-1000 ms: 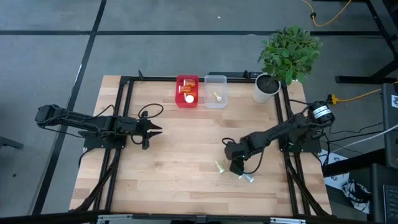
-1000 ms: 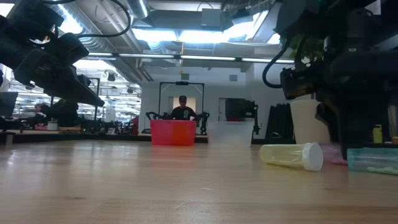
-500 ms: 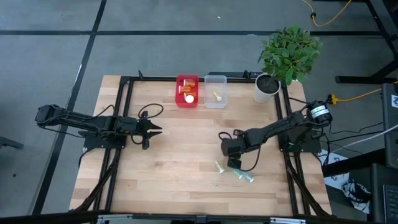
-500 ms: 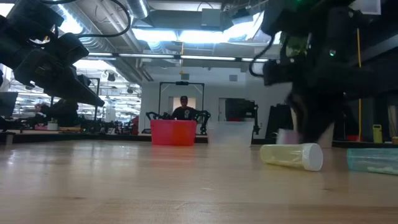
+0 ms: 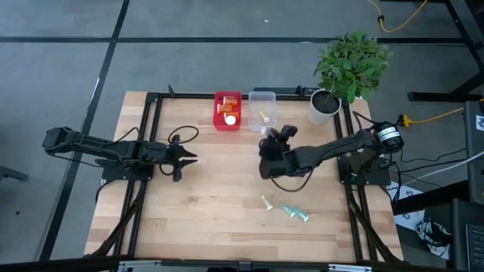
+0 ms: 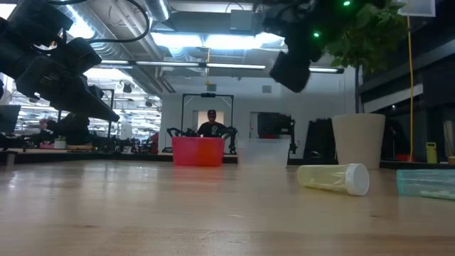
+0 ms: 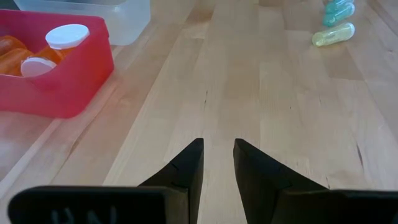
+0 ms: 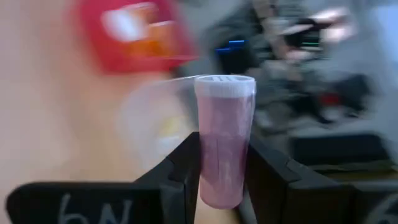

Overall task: Pick and place medicine bottles into bin by pill shape (circle, oval)
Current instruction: Put the small purple pill bottle into the transparent bin, then put the small blue pill bottle into the transparent bin

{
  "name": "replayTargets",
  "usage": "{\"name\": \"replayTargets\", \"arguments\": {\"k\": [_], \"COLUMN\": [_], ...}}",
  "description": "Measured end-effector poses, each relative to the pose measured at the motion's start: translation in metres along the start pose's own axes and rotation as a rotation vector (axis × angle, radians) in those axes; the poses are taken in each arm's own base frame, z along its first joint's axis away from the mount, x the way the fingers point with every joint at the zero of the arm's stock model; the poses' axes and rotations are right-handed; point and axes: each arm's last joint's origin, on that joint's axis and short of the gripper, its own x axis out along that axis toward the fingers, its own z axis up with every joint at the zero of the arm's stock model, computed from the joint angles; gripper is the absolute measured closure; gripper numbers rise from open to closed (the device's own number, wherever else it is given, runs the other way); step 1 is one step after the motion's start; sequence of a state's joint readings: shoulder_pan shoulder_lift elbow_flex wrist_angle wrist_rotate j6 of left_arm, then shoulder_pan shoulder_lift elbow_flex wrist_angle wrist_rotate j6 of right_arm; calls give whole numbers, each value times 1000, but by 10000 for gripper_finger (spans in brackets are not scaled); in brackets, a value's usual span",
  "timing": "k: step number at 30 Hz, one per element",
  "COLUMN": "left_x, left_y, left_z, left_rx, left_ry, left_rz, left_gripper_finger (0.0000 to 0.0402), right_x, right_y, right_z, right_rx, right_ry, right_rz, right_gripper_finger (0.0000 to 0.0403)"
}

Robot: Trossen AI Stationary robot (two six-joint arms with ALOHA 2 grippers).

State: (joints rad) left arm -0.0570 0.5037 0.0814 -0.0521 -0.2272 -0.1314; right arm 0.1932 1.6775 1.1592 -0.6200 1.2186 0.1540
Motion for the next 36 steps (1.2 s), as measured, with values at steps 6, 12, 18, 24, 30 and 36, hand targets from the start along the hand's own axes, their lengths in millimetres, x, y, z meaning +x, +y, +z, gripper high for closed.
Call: {"name": "replayTargets", "arguments": {"k": [6, 12, 18, 24, 30, 36], "left_x": [0, 0, 0, 0, 0, 0], "left_y": [0, 0, 0, 0, 0, 0], "left_z": [0, 0, 0, 0, 0, 0], "left_rx": [0, 2, 3, 3, 3, 3], "left_ry": [-1, 0, -1, -1, 0, -1], "left_rz": [0, 0, 1, 0, 1, 0], "left_gripper_finger": [319, 319, 319, 319, 319, 319], "right_x": [41, 90, 114, 122, 126, 126], "right_y": [-21, -36, -44, -48, -51, -51], "right_z": [1, -15, -12, 0, -2, -2], "right_rx": [103, 207, 305, 366, 380, 382], "right_ry": [96, 242, 222, 106, 116, 115], "right_rz": [-93, 38, 249, 351, 341, 341], "right_gripper_finger": [297, 297, 297, 280, 237, 215]}}
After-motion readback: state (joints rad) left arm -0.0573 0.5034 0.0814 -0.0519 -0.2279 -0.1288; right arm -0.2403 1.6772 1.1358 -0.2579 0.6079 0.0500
